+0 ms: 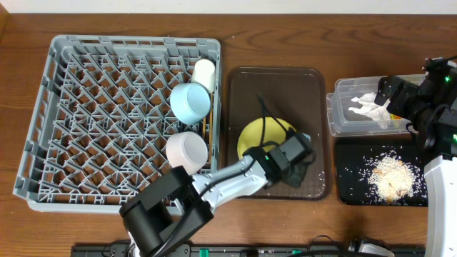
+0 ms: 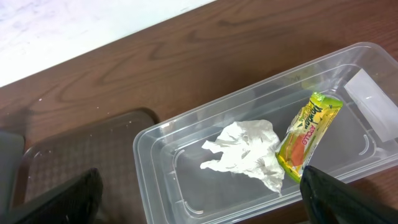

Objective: Sort waste into correct bins and load items into the dishwasher rack
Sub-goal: 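Grasp the yellow plate edge with the left gripper and lift it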

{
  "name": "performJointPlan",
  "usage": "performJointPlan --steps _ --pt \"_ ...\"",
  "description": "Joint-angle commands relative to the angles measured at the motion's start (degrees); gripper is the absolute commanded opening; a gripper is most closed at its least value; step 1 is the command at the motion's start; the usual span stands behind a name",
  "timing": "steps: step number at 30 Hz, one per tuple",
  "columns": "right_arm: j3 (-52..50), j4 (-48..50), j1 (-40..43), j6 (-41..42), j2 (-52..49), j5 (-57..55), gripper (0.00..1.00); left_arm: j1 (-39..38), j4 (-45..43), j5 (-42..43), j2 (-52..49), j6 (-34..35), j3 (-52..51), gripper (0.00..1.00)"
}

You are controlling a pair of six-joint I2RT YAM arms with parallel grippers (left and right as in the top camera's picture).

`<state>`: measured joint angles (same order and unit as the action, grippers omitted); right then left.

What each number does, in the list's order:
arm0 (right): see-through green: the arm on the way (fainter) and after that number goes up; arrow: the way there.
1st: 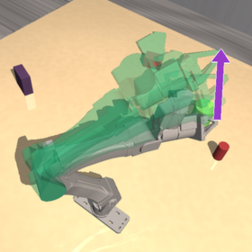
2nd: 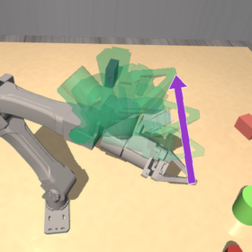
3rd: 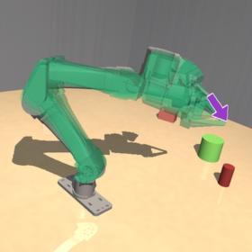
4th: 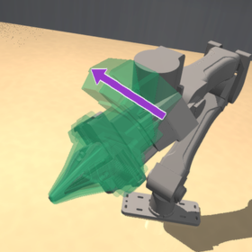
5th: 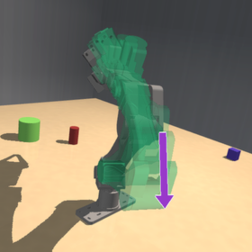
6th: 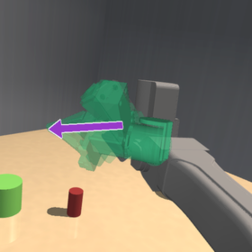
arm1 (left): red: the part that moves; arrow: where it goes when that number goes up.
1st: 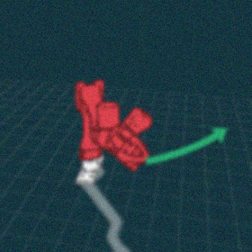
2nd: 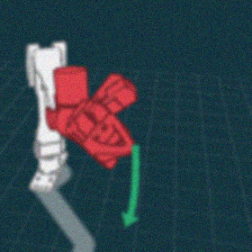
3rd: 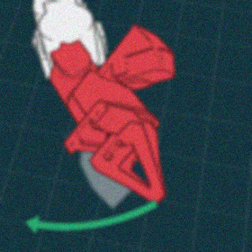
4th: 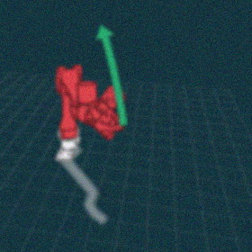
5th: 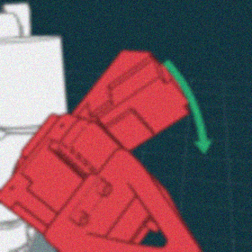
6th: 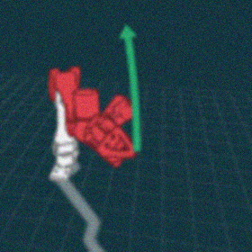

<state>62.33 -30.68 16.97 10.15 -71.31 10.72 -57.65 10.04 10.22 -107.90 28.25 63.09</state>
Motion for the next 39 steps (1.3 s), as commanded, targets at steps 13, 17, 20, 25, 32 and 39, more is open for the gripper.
performJointPlan --steps 13,17,20,25,32,39 --pt "1.0 -0.5 0.2 -0.6 0.2 0.3 0.99 9.0 21.1 -16.3 15.1 -3.4 0.7 0.31" --pt "1.0 -0.5 0.2 -0.6 0.2 0.3 0.99 11.5 24.7 -16.3 13.5 -3.4 0.2 0.35" --pt "1.0 -0.5 0.2 -0.6 0.2 0.3 0.99 12.0 24.4 -16.3 11.5 -3.4 -0.3 0.39" --pt "1.0 -0.5 0.2 -0.6 0.2 0.3 0.99 13.0 23.4 -17.4 7.4 -3.3 -0.3 0.46" --pt "1.0 -0.5 0.2 -0.6 0.2 0.3 0.99 14.9 21.9 -17.2 2.8 -3.3 -0.3 0.45" --pt "1.0 -0.5 0.2 -0.6 0.2 0.3 0.99 15.0 19.5 -7.8 2.3 -3.3 -0.3 0.45"
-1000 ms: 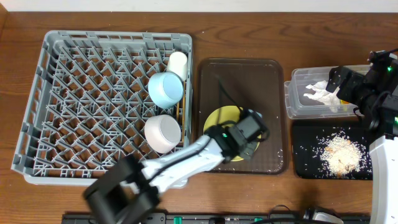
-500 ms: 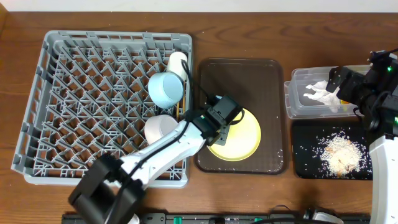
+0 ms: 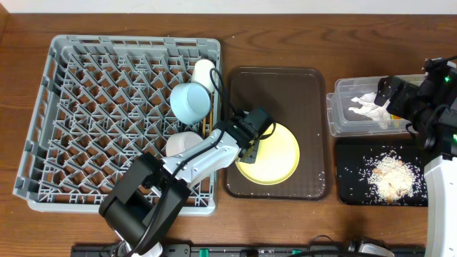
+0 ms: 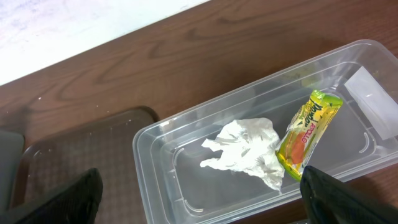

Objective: Sort waste into correct bins and load items into the dishwasher rack
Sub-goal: 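Grasp the yellow plate edge with the left gripper and lift it, then carry the yellow plate to the rack's back and stand it upright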

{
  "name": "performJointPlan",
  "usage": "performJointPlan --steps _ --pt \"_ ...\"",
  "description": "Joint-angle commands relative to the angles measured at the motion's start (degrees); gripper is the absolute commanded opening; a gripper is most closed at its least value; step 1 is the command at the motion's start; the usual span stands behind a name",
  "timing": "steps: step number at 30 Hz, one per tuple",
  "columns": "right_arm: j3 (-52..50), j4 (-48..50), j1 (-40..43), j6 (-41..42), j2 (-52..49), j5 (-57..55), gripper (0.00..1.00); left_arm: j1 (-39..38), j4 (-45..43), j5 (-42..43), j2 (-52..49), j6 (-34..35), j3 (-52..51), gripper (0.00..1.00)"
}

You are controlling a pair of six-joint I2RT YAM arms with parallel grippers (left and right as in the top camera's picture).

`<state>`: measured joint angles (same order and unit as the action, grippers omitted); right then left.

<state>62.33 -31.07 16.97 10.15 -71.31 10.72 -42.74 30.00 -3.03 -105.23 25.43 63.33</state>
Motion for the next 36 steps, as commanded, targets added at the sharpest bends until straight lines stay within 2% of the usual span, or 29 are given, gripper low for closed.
performJointPlan --steps 1,5,12,22,27,29,30,34,36 --pt "1.0 -0.1 0.2 -0.6 0.2 0.3 0.99 0.1 -0.7 6.6 -0.4 -0.5 -0.6 0.46" --pt "1.0 -0.1 0.2 -0.6 0.2 0.3 0.99 0.1 -1.0 7.1 -0.4 -0.5 -0.6 0.45" --pt "1.0 -0.1 0.2 -0.6 0.2 0.3 0.99 0.1 -1.9 8.9 -0.4 -0.5 -0.6 0.34" --pt "1.0 -0.1 0.2 -0.6 0.2 0.3 0.99 0.1 -5.2 7.3 -2.0 -0.5 -2.3 0.33" --pt "1.0 -0.1 0.2 -0.6 0.2 0.3 0.99 0.0 -5.9 7.3 -2.9 -0.5 -2.6 0.21" --pt "1.0 -0.1 0.2 -0.6 0.2 0.3 0.99 0.0 -6.1 7.3 -2.9 -0.5 -2.4 0.08" --pt "1.0 -0.1 0.2 -0.6 0.2 0.3 0.99 0.0 -6.1 7.3 -2.8 -0.6 -2.1 0.06" --pt "1.0 -0.1 0.2 -0.6 0.2 0.3 0.99 0.1 -4.7 6.1 -0.4 -3.4 0.1 0.06" --pt "1.0 -0.1 0.2 -0.6 0.2 0.3 0.99 0.1 -2.8 2.3 2.8 -4.2 1.9 0.06"
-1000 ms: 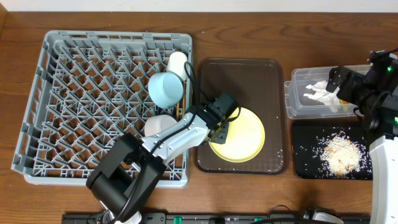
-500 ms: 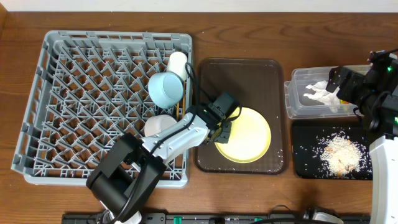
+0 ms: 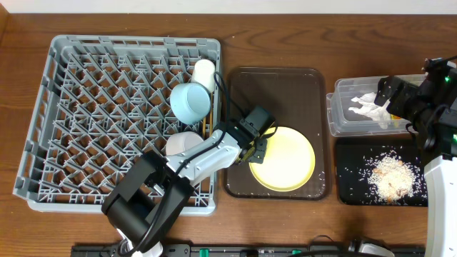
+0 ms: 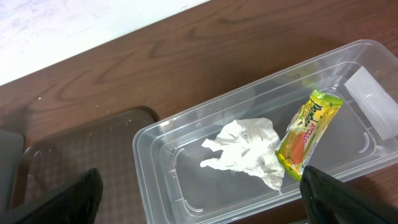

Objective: Sort waste into correct bins and load items into the dishwasher rack
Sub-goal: 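Carry the yellow plate to the rack's back and stand it upright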

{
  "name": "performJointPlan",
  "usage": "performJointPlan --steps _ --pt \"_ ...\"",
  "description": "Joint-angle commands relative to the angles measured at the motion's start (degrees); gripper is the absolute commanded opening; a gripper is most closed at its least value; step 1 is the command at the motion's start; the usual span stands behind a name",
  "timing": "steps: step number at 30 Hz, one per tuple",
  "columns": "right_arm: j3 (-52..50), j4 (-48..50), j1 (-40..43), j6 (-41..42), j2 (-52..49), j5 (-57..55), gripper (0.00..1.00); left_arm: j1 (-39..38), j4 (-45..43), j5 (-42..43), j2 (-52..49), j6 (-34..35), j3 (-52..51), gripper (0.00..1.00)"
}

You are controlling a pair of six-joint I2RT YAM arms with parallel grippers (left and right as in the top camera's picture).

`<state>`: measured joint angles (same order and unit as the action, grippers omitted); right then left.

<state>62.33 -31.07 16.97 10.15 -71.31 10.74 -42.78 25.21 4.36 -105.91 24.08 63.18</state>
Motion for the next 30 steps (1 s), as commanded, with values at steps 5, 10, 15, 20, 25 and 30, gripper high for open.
performJointPlan --steps 5,10,15,20,25,30 --pt "1.0 -0.1 0.2 -0.6 0.2 0.2 0.99 0.1 7.1 -22.1 15.2 -6.5 5.8 0.06" --pt "1.0 -0.1 0.2 -0.6 0.2 0.3 0.99 0.1 7.5 -48.3 27.7 -13.3 6.1 0.06" --pt "1.0 -0.1 0.2 -0.6 0.2 0.2 0.99 2.5 2.1 -63.6 35.0 -29.3 6.1 0.06" --pt "1.0 -0.1 0.2 -0.6 0.2 0.3 0.99 11.6 -2.2 -63.6 35.0 -39.1 6.1 0.06" --pt "1.0 -0.1 0.2 -0.6 0.2 0.3 0.99 22.9 -3.5 -63.6 31.4 -40.2 6.1 0.06" --pt "1.0 -0.1 0.2 -0.6 0.2 0.3 0.99 29.3 -4.0 -61.8 26.3 -40.1 6.1 0.06"
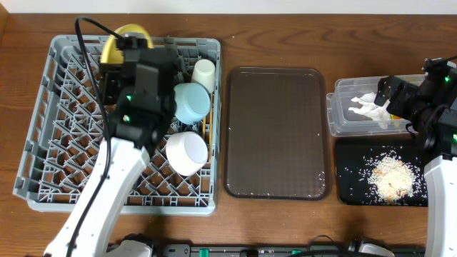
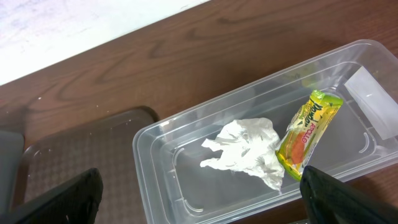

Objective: Sort waste into correct bins and load items into the dishwasher rack
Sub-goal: 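Carry the yellow plate to the rack's back and stand it upright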

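A yellow plate [image 1: 126, 33] stands on edge over the far side of the grey dishwasher rack [image 1: 43, 143], with my left gripper [image 1: 118, 51] shut on it; most of the plate is hidden by the arm. In the rack lie a white cup [image 1: 204, 72], a blue cup [image 1: 192, 102] and another white cup [image 1: 187, 152]. My right gripper [image 2: 200, 182] hangs open above the clear bin [image 2: 161, 186], which holds a crumpled tissue [image 2: 245, 152] and a yellow-green wrapper [image 2: 308, 134].
A brown tray [image 1: 275, 132] lies between the rack and the bins with nothing on it. A black tray [image 1: 350, 178] with scattered rice [image 1: 389, 175] sits at the near right, below the clear bin [image 1: 335, 118].
The yellow plate lay flat on the brown tray with my left gripper at its left rim. Now it is on edge over the rack's far side in that gripper. The right arm has not moved.
My left gripper was over the yellow plate on the brown tray. Then it was at the plate's left rim, and the plate sat a little further right on the tray. Now the plate is held over the rack. The right gripper stayed open above the clear bin.
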{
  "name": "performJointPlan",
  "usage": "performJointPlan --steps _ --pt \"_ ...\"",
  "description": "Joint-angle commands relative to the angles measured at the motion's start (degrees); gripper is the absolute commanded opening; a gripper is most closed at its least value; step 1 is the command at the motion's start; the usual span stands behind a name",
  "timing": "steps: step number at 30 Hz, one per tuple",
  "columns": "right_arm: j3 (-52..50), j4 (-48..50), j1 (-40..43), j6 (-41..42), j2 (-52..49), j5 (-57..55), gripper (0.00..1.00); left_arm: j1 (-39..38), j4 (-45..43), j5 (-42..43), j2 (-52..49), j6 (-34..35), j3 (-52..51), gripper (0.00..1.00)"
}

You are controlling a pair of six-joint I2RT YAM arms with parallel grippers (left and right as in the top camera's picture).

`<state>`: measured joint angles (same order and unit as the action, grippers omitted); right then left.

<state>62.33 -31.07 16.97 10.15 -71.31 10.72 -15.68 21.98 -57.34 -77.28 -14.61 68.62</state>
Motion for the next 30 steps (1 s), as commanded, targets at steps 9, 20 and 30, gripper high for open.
performJointPlan --steps 9,20,30 --pt "1.0 -0.1 0.2 -0.6 0.2 0.3 0.99 3.3 -1.7 1.4 -12.2 -0.7 0.6 0.06" --pt "1.0 -0.1 0.2 -0.6 0.2 0.3 0.99 -1.7 2.7 3.0 -14.8 7.2 0.1 0.07" --pt "1.0 -0.1 0.2 -0.6 0.2 0.3 0.99 -7.1 8.3 19.0 -14.8 12.5 0.1 0.27"
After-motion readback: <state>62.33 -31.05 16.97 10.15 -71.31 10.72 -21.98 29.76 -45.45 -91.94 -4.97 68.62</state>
